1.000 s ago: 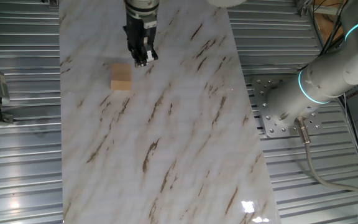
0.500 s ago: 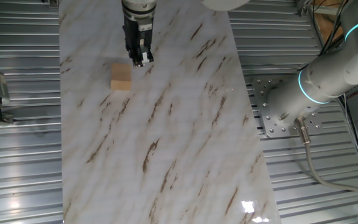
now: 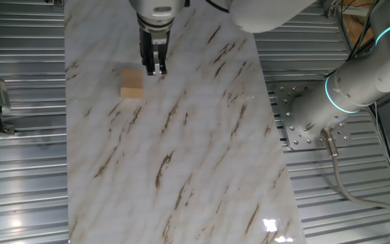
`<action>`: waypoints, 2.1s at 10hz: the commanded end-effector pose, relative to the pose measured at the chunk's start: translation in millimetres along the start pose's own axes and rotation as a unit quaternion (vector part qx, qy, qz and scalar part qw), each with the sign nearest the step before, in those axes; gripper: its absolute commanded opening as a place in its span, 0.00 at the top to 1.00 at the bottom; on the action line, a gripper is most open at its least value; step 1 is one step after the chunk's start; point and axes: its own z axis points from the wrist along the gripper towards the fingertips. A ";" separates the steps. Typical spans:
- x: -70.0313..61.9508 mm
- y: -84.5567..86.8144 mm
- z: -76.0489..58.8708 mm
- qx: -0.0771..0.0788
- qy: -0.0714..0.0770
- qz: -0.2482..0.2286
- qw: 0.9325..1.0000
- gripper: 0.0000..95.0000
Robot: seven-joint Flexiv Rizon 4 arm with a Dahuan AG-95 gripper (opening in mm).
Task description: Pick up the small block on the left and move it to the right
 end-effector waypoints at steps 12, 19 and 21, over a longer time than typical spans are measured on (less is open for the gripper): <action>-54.5 -26.7 25.6 -0.020 -0.037 -0.036 0.998 1.00; -61.6 -23.4 35.1 -0.020 -0.037 -0.054 0.998 1.00; -62.6 -23.8 39.1 -0.019 -0.037 -0.057 0.998 1.00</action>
